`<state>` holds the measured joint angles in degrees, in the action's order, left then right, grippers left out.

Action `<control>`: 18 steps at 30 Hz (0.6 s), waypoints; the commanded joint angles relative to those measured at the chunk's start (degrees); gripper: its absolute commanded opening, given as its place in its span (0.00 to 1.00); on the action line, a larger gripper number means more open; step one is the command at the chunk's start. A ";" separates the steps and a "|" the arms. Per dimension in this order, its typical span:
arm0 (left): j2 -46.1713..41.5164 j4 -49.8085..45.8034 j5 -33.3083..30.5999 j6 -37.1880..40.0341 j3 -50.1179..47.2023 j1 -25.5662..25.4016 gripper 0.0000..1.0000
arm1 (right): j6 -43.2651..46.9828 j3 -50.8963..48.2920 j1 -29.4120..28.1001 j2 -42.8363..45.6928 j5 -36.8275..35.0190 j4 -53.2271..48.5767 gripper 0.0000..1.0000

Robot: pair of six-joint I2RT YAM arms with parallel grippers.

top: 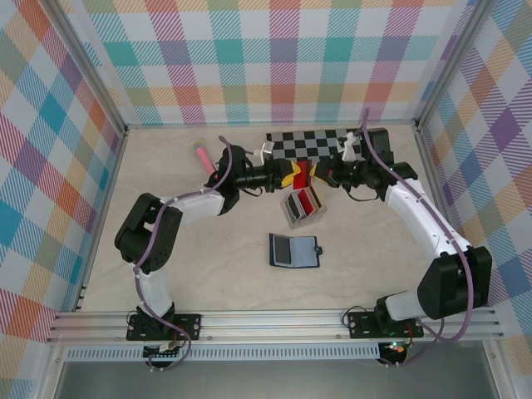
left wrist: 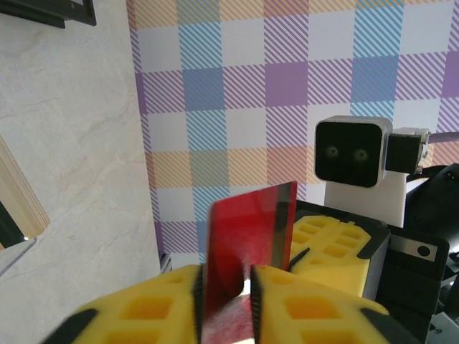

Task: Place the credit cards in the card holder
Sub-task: Pick up the credit card from the storage box.

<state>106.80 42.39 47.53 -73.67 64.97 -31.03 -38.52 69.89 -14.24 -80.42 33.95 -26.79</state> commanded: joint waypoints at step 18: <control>-16.52 -37.52 -23.98 23.27 -11.05 -10.80 0.00 | 10.71 -13.33 -7.52 3.28 -23.03 -14.14 0.53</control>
<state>94.43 19.07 34.28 -59.77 55.29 -38.61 -31.35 59.53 -18.65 -77.78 20.21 -35.57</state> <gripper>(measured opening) 0.041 0.512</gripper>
